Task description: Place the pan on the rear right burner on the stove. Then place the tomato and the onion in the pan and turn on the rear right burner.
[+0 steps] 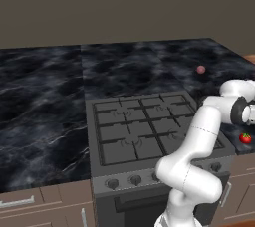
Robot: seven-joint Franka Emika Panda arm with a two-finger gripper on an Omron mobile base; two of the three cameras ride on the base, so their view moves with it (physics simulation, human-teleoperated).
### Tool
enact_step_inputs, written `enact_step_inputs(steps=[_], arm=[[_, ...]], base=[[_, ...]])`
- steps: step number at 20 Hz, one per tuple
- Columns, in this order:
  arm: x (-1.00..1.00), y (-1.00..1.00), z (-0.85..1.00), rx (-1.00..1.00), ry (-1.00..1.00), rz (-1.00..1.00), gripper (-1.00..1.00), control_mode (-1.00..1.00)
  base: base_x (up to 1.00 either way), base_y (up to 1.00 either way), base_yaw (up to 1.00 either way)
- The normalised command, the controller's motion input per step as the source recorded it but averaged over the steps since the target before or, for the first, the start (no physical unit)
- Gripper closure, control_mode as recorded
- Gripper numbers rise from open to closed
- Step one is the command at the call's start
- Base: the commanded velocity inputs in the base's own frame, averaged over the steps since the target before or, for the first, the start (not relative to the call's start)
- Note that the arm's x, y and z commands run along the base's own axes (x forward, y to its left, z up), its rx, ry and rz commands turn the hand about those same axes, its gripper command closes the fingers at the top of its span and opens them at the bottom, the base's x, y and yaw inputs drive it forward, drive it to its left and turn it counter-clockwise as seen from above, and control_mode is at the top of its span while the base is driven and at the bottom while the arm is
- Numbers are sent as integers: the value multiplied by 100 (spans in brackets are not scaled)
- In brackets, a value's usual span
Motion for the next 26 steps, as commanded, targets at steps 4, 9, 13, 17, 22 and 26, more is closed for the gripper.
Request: enact_step_inputs(steps=[4,9,13,17,22,26], arm=[[10,0,-27,0,2,0,-100,-100],[8,0,-20,0,2,0,100,-100],[0,0,-4,0,0,0,100,-100],[0,6,1,-2,-1,0,100,-100],[-7,13,29,-5,-9,0,100,-100],[-1,19,48,-6,-11,1,100,-100]], base=[[0,0,0],[0,0,0],[0,0,0],[0,0,0],[0,0,0],[0,0,0]])
